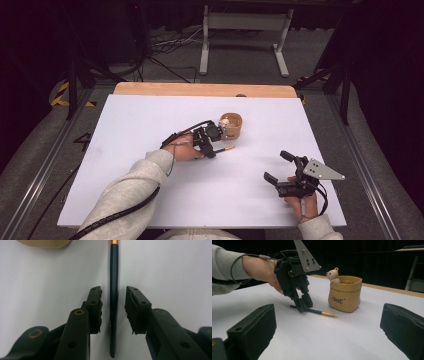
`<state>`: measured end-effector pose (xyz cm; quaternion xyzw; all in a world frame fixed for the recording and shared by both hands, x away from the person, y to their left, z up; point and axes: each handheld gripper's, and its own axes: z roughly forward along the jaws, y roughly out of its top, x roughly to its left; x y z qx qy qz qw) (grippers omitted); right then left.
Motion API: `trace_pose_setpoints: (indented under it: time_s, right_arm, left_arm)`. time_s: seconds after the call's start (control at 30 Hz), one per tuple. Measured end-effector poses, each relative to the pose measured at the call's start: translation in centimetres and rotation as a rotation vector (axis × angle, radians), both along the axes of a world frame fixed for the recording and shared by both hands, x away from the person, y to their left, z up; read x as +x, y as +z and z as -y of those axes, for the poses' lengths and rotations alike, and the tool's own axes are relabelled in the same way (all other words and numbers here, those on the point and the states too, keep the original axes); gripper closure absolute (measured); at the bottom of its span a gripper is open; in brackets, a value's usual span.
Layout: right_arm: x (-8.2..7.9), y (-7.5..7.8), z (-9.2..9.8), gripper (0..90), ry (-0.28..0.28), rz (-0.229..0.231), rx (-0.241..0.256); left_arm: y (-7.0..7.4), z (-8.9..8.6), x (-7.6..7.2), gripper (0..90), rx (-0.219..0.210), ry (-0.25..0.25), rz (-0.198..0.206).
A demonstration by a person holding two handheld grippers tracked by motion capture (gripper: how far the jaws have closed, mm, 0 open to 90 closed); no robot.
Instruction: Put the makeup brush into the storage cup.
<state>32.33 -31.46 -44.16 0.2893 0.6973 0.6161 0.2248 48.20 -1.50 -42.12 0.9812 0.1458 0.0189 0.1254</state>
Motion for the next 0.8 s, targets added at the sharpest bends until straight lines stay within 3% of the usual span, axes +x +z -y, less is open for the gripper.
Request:
trace_pose_setpoints:
  time_s: [0.43, 0.8]
  right_arm:
    - [0.01, -0.02, -0.06, 0.6, 0.001, -0.003, -0.004]
    - [0.03, -0.04, -0.13, 1.5, 0.010, -0.019, -0.005]
  left_arm:
    - [0.02, 0.11, -0.18, 81.8, 0.017, -0.013, 0.013]
    - [0.02, 0.04, -0.34, 83.3, 0.015, -0.005, 0.015]
